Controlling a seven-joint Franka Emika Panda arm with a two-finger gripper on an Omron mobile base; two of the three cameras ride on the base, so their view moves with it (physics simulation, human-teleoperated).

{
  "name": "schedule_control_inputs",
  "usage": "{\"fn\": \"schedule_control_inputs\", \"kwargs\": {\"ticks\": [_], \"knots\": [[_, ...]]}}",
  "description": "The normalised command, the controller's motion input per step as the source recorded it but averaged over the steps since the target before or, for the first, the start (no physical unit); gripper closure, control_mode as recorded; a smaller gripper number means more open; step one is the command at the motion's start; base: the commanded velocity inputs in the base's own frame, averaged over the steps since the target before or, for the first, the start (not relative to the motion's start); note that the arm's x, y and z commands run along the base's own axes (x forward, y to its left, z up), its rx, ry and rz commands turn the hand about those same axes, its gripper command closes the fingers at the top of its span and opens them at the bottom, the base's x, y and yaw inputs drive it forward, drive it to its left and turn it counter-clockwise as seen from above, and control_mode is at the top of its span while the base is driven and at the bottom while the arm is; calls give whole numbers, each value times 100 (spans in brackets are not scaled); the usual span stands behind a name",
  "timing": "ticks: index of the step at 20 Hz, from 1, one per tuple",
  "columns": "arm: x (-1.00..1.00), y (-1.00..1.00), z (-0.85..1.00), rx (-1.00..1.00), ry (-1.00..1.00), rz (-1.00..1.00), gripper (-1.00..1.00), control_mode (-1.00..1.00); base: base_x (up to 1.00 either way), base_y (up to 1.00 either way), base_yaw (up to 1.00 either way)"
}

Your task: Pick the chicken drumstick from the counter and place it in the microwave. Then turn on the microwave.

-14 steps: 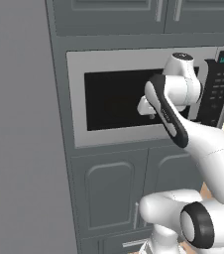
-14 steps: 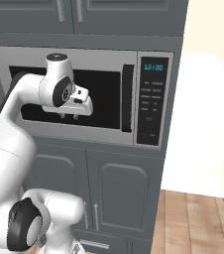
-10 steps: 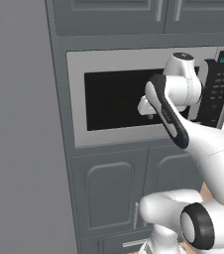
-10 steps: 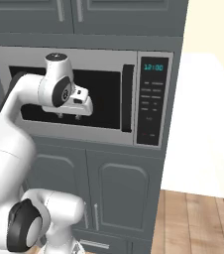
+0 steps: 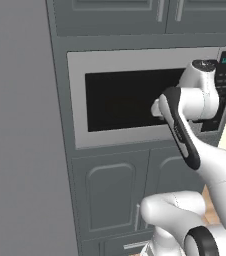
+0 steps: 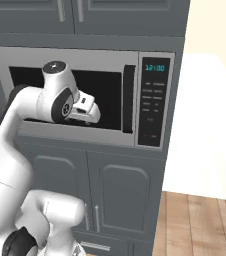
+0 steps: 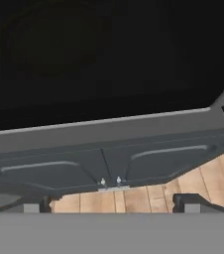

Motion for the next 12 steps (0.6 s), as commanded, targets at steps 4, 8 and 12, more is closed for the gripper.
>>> {"fn": "schedule_control_inputs", "kwargs": {"ticks": [4, 8, 12], "knots": [[-5, -52, 0, 0, -9, -9, -100, -100, 0, 0, 0], [0, -57, 4, 0, -12, -6, -100, -100, 0, 0, 0], [0, -66, 17, 0, -10, 0, -100, -100, 0, 0, 0]]}}
